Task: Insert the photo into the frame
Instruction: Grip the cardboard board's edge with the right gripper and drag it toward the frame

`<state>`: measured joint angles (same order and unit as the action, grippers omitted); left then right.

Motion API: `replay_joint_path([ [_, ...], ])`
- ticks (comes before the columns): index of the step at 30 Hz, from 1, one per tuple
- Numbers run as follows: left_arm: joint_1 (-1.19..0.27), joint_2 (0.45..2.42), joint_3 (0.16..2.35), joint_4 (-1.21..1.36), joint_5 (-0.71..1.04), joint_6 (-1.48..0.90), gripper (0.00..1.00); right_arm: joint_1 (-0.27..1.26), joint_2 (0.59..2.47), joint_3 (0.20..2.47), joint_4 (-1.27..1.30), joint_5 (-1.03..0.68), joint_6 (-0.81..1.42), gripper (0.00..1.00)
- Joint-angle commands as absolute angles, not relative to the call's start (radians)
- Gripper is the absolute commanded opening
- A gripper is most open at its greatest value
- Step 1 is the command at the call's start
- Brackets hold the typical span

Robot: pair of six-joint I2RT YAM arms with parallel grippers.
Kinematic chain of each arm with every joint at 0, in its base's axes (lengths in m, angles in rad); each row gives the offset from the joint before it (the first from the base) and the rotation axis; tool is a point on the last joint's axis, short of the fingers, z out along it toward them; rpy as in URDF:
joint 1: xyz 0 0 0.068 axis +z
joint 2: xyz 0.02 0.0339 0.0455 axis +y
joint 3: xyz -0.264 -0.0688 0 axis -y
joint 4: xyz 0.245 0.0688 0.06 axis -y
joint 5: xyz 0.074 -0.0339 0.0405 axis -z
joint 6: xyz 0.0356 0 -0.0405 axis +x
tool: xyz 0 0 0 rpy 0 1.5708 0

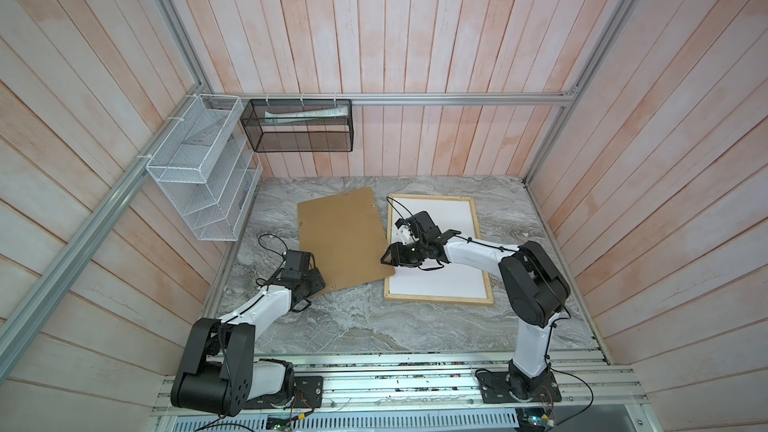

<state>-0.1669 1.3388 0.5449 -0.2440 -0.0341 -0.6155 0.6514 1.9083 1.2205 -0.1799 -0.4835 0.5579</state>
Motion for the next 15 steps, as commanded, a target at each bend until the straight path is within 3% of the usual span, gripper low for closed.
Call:
replay_joint_path([
  [1,-0.239,1.402,0.542,-0.194,0.203,-0.678,0.70,0.698,1.856,1.192,-0.107,-0.630,0.582,0.54],
  [15,-0.285,1.473,0.563,-0.170,0.163,-0.680,0.69,0.624,1.785,1.061,-0.080,-0.590,0.591,0.55],
])
